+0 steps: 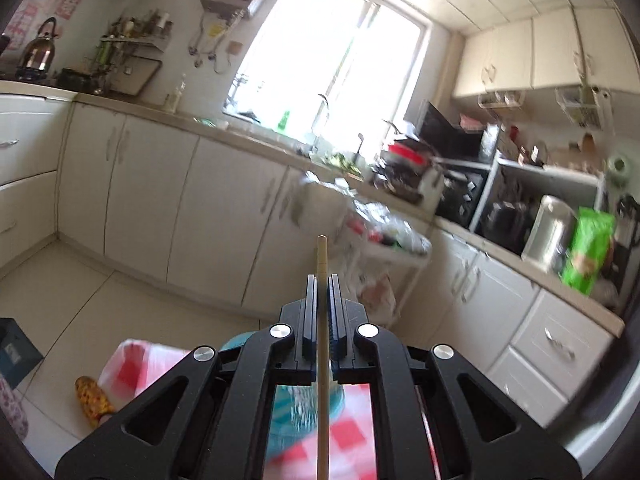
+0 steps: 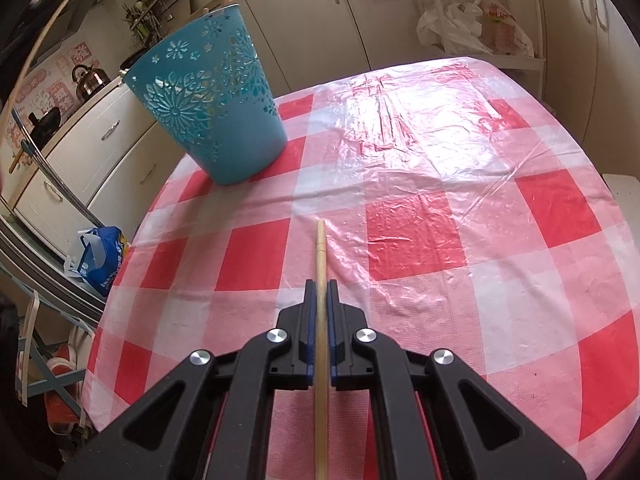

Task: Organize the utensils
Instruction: 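Lift the chopstick toward the teal basket with the left tool while the right tool holds its chopstick, then lower the chopstick into the teal basket and open the left tool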

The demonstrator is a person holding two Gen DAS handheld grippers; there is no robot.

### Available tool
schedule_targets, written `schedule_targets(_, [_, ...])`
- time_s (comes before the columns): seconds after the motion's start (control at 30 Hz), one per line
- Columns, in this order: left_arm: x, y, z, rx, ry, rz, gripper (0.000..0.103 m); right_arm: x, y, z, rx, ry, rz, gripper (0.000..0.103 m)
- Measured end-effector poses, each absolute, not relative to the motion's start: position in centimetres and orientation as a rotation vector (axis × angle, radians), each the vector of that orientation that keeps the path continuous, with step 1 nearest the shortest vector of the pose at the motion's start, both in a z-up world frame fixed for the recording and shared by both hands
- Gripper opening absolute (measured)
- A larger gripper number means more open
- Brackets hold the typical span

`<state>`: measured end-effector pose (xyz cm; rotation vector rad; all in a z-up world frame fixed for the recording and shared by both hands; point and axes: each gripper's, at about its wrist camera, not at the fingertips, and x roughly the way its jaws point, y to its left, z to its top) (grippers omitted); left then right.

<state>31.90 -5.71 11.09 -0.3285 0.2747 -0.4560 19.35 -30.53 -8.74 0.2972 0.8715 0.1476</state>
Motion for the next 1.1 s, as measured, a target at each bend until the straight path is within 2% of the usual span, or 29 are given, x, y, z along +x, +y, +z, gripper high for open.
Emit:
schedule_targets(0.33, [38.4, -8.1, 10.2, -0.39, 0.177, -0.249, 0.005, 19.4, -31.0, -9.0, 0.321, 0.881, 0.148, 0.006])
schedule_targets(0.53, [41.0, -8.8, 7.7, -0.404, 0.212, -0.18, 0.005, 19.4, -31.0, -8.9, 0.325, 0.881, 0.149, 0.006])
schedule_targets(0.9, [40.8, -9.5, 5.2, -0.303, 0.301, -0.195, 0.005, 19.4, -31.1, -8.9, 0.326, 0.881, 0.148, 0.006])
schedule_targets(0.97, [40.3, -9.3, 4.9, -0.278, 0.327, -0.2, 0.009, 19.4, -31.1, -8.9, 0.327, 0.88, 0.149, 0.006])
schedule_targets(1.07, [39.0, -8.3, 4.5, -0.257, 0.351, -0.181, 0.034, 19.3, -31.3, -8.8, 0.336, 0.865, 0.149, 0.006])
schedule_targets(1.1, [38.4, -7.8, 4.5, -0.26, 0.348, -0.173, 0.045, 19.2, -31.4, -8.6, 0.338, 0.854, 0.15, 0.006])
